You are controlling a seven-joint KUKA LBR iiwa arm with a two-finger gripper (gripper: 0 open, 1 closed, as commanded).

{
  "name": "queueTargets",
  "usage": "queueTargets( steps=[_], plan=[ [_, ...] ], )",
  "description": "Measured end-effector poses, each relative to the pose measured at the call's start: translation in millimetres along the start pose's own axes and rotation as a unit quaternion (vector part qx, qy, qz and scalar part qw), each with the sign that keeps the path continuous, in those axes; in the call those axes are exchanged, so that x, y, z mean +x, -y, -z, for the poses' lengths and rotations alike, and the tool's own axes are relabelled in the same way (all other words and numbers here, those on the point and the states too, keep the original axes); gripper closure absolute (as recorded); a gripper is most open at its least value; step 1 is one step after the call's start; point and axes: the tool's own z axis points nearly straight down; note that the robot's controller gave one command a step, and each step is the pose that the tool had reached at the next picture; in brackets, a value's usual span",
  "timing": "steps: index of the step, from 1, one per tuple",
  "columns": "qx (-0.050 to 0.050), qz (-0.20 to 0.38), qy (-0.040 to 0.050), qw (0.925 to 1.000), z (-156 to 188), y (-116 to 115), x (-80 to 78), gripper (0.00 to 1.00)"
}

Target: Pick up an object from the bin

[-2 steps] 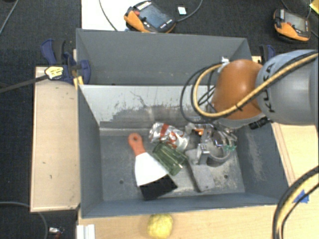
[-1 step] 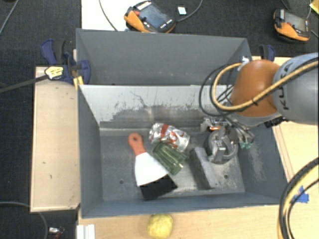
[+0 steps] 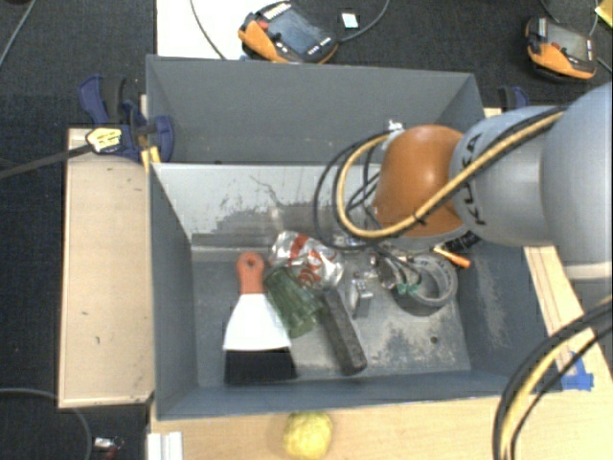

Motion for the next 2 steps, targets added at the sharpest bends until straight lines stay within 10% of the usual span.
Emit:
queueTargets(
  steps=[2],
  plan=[
    [0.003, 0.119, 0.0069, 0.9929, 1.2, 23.3, 37.1, 0.00]
  ],
)
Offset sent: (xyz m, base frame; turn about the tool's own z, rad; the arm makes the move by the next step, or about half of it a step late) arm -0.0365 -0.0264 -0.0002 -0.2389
